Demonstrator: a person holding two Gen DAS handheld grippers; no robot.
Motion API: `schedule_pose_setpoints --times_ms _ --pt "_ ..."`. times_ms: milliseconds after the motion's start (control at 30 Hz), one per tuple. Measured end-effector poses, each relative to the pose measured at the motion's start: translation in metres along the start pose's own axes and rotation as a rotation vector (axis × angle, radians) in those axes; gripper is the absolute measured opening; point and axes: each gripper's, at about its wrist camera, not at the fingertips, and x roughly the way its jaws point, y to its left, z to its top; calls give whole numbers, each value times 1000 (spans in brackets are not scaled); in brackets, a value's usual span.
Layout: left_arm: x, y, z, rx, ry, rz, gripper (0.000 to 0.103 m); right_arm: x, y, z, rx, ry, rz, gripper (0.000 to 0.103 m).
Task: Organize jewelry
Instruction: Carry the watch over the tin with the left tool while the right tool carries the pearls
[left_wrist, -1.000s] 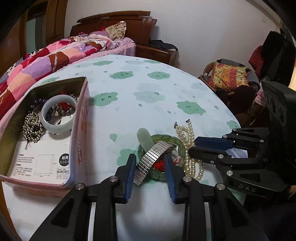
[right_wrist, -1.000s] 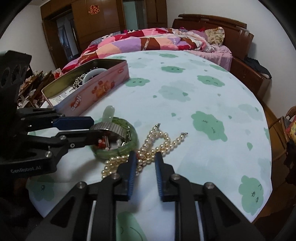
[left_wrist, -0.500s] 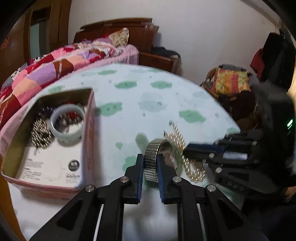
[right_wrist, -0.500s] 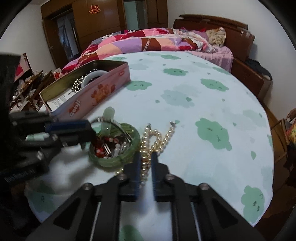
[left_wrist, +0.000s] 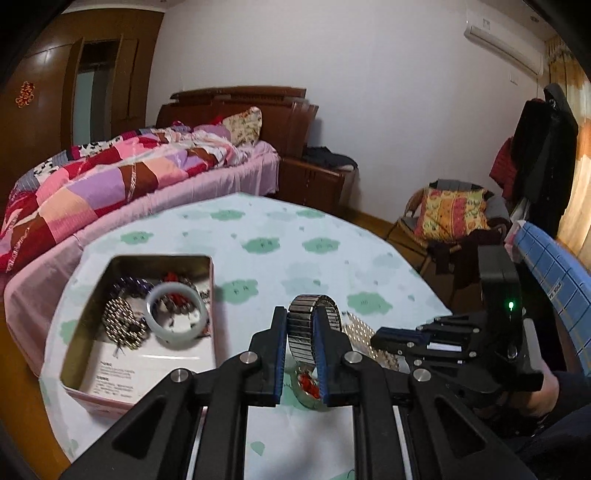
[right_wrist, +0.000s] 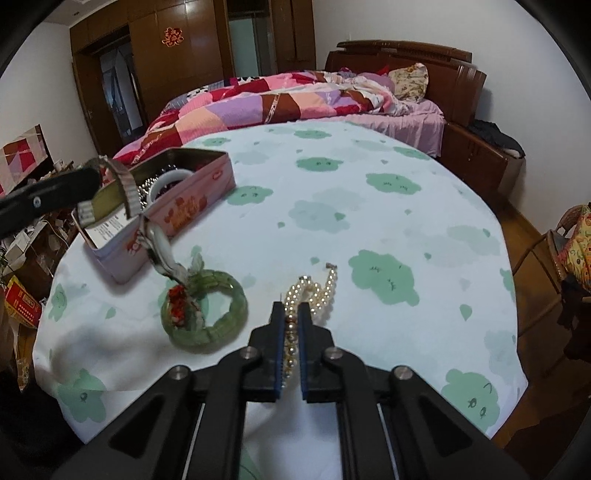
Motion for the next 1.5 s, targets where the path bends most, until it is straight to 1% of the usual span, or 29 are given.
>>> schedule_pose_setpoints --times_ms 133,233,500,667,1000,1267,1500 --pt "-17 2 9 -10 -47 -10 13 -10 0 6 3 -38 1 8" --pt "-27 5 16 -10 -75 0 13 -15 0 12 6 -57 3 8" --pt "-38 24 26 -39 -102 55 13 -30 9 27 -21 -103 14 8" --pt "-44 39 29 -62 -115 86 13 -39 19 43 -51 -133 41 8" --pt "-48 66 31 -100 -124 145 13 -41 55 75 -156 -182 86 8" --pt "-48 87 31 -123 -122 191 13 -32 89 102 -231 -204 134 8" --pt "-41 103 26 -150 -102 222 13 -16 113 116 -278 -204 161 8"
